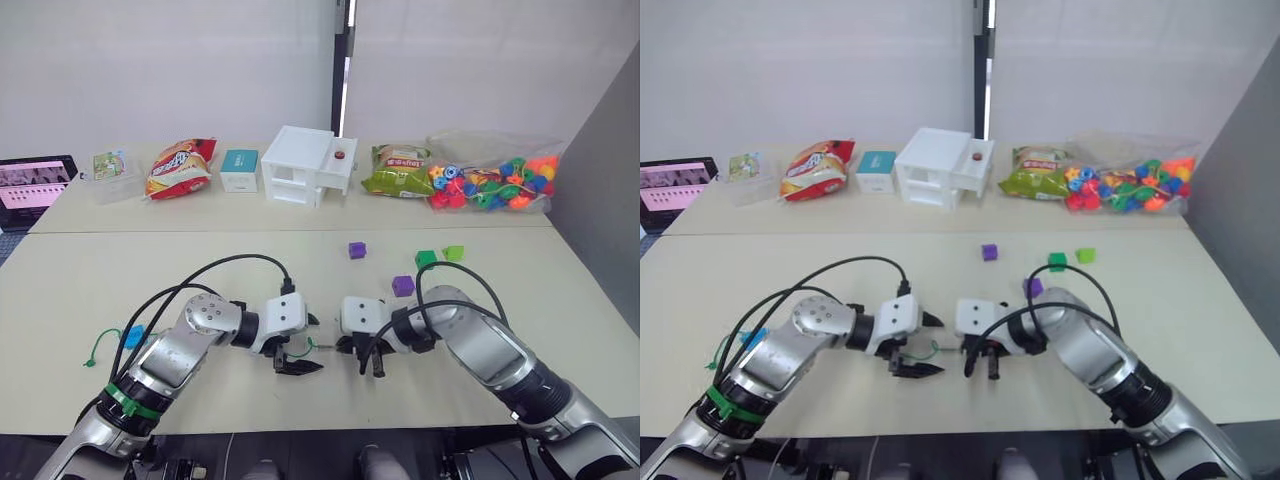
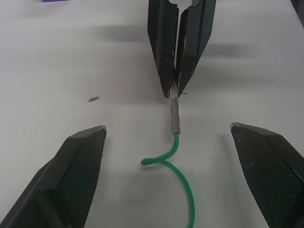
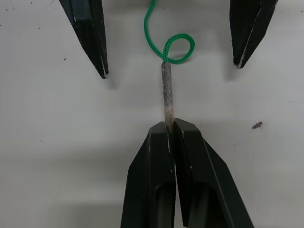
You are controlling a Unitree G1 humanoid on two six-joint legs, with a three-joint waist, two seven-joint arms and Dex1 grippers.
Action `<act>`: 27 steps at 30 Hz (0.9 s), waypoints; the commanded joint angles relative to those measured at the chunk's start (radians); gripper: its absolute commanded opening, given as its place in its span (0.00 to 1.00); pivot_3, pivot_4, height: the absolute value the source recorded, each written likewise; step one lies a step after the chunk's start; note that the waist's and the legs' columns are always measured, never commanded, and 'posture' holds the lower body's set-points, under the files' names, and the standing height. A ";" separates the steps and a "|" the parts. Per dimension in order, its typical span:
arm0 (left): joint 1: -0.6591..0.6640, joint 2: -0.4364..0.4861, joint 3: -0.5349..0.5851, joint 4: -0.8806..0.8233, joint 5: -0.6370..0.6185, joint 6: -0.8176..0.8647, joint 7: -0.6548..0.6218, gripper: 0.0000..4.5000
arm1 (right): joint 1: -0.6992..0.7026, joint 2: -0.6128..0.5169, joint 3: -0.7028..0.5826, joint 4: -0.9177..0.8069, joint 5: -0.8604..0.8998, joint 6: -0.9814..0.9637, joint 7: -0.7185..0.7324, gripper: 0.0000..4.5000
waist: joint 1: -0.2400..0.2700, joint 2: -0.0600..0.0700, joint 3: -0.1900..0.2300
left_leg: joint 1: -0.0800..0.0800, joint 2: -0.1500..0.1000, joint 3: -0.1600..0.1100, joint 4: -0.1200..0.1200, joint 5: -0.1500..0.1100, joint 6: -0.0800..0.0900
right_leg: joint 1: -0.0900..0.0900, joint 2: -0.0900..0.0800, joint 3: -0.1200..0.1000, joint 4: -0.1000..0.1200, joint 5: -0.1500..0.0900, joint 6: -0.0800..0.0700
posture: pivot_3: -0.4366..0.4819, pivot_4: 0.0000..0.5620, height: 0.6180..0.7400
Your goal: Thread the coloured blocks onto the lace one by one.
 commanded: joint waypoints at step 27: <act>-0.041 -0.046 0.001 0.029 0.027 -0.003 -0.021 0.02 | 0.004 0.006 -0.045 -0.112 0.026 0.071 -0.043 0.00 | 0.002 0.000 0.000 | 0.000 0.000 0.000 0.000 0.000 0.000 | 0.000 0.000 0.000 0.000 0.000 0.000 | 0.48 0.27 1.00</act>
